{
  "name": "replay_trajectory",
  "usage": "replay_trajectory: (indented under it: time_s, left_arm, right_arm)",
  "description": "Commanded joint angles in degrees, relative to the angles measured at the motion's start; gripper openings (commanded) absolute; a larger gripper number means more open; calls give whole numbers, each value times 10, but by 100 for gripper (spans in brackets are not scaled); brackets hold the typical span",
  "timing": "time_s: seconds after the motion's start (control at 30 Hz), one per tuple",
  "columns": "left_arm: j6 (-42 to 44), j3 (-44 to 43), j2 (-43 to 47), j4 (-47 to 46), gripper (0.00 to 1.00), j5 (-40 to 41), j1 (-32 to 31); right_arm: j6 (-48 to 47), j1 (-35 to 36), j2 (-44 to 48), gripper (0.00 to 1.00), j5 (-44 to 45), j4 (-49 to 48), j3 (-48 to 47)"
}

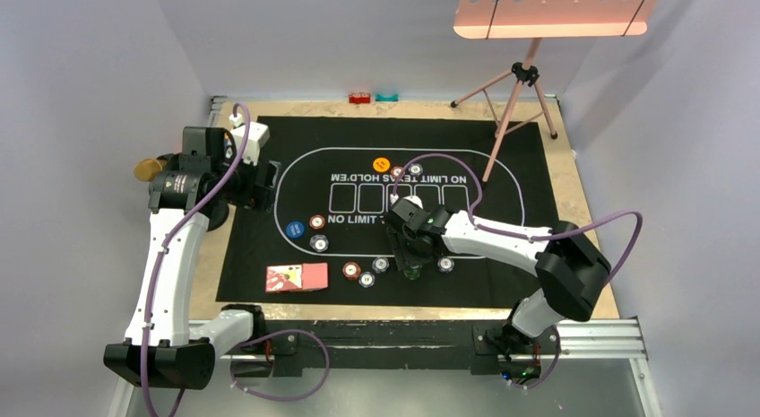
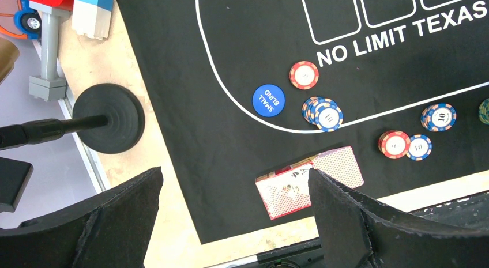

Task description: Distribute texas hold em gaming equipment

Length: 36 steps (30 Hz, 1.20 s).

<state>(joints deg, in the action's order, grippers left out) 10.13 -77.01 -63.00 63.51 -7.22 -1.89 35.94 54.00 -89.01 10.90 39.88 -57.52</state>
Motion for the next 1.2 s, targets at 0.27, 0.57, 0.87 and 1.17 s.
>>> replay_trajectory:
  time_s: [0.27, 0.57, 0.87, 1.17]
  left_arm:
    - [3, -16, 3, -7, 100, 1, 4]
    - [6, -9, 7, -10, 100, 3, 5]
    - [6, -2, 10, -13, 100, 4, 5]
    - [-1, 15, 3, -26, 100, -3, 5]
  right_arm:
    - [4, 3, 24, 45, 6, -2, -5]
    - [2, 3, 37, 28, 2, 30, -35]
    - [-28, 3, 15, 21, 4, 62, -110]
    - [-88, 3, -169, 19, -22, 56, -321]
